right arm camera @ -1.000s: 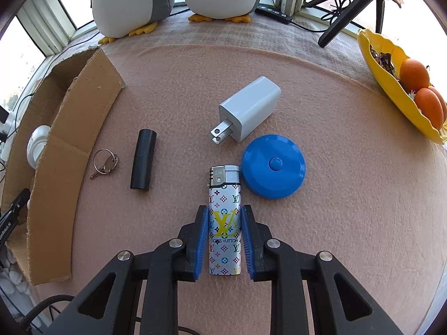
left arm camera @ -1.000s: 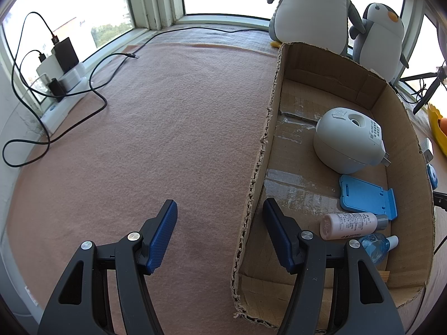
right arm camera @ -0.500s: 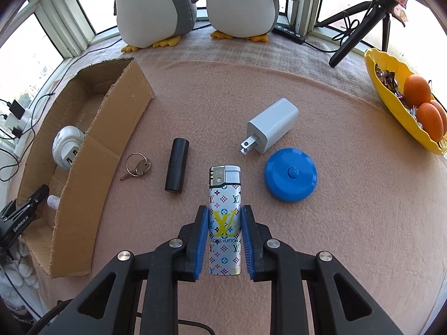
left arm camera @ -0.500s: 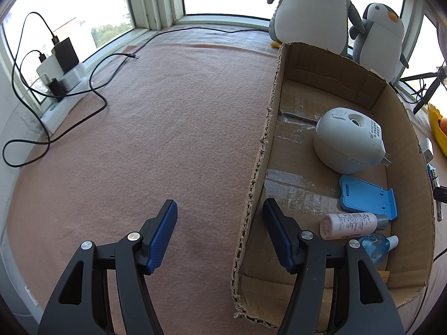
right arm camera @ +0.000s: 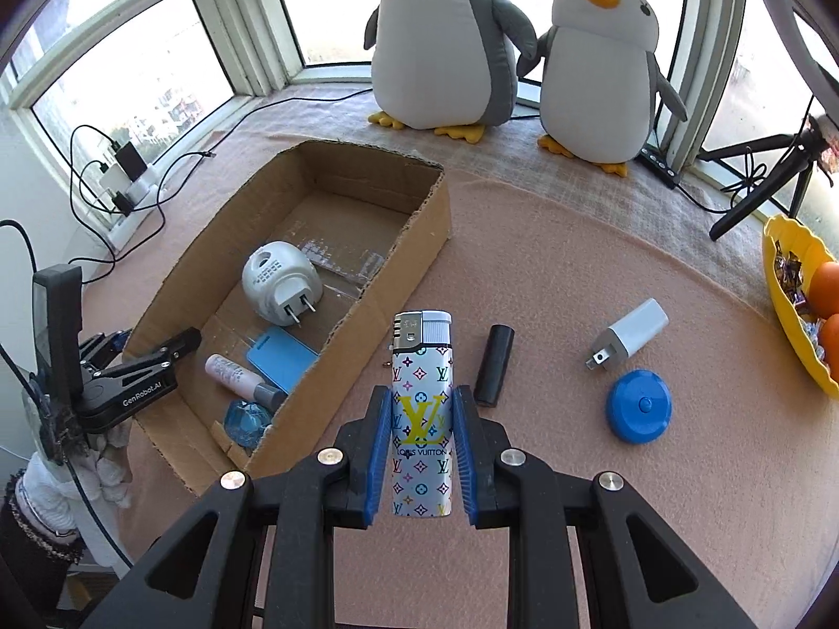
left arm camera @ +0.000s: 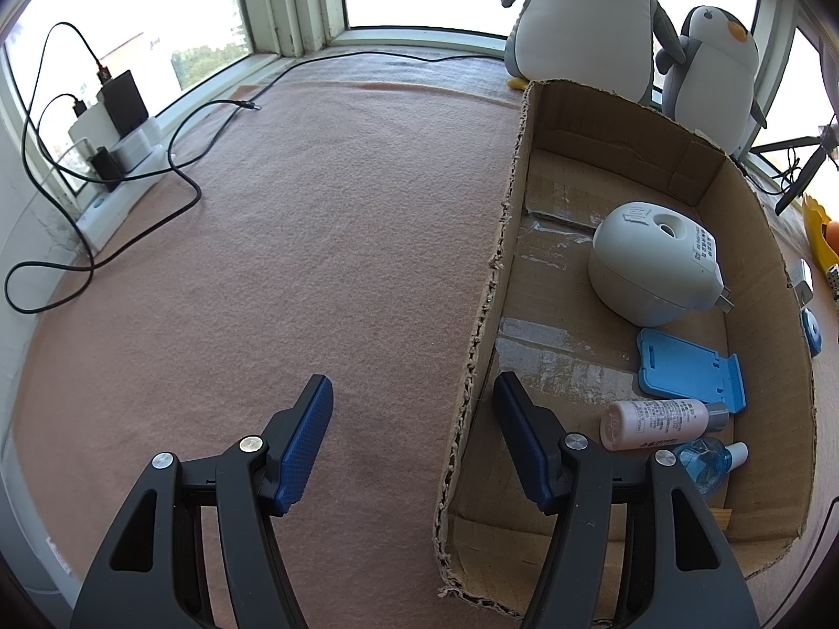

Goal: Organize rigid objects
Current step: 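Carry the patterned lighter into the box and open the right gripper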

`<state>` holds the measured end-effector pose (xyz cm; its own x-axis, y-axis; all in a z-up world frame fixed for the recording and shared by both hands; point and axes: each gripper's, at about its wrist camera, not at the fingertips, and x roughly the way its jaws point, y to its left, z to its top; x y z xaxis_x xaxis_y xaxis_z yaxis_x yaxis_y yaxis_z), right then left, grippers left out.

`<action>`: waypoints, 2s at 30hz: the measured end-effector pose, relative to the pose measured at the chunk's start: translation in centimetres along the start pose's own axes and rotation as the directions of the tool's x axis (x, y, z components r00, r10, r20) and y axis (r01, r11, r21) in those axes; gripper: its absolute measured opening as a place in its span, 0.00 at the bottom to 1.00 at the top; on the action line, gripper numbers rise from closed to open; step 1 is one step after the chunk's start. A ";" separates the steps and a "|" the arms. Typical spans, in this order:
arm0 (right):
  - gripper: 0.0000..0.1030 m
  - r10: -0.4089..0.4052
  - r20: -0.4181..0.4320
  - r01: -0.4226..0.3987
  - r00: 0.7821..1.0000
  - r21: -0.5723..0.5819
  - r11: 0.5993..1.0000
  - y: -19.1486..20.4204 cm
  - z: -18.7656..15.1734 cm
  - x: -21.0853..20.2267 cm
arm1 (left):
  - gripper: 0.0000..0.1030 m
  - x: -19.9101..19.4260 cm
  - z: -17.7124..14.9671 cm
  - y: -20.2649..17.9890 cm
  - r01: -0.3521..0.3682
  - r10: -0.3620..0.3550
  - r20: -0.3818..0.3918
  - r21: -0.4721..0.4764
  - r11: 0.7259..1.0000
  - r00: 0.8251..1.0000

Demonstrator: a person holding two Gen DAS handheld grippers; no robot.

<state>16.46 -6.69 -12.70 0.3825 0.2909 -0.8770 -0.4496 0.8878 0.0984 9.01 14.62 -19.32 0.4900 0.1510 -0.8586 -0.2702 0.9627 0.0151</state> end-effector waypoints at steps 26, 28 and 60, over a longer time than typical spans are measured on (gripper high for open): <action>0.20 0.076 -0.063 -0.095 0.995 -0.390 0.916 11.1 -0.2 2.6 | 0.62 0.0 -0.1 0.1 0.003 -0.003 0.000 -0.008 1.000 1.000; 0.20 0.075 -0.068 -0.095 0.995 -0.400 0.912 11.2 -0.5 2.7 | 0.62 0.0 -0.1 0.1 0.003 -0.003 0.000 -0.008 1.000 1.000; 0.35 0.093 0.057 -0.090 0.994 -0.045 0.995 1.8 -1.5 -1.5 | 0.62 0.0 -0.2 0.1 0.001 -0.001 0.002 -0.006 1.000 1.000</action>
<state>13.88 -6.02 -11.93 0.3843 0.3919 -0.8359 -0.5186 0.8407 0.1558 8.87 14.69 -19.42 0.4917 0.1500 -0.8577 -0.2741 0.9616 0.0110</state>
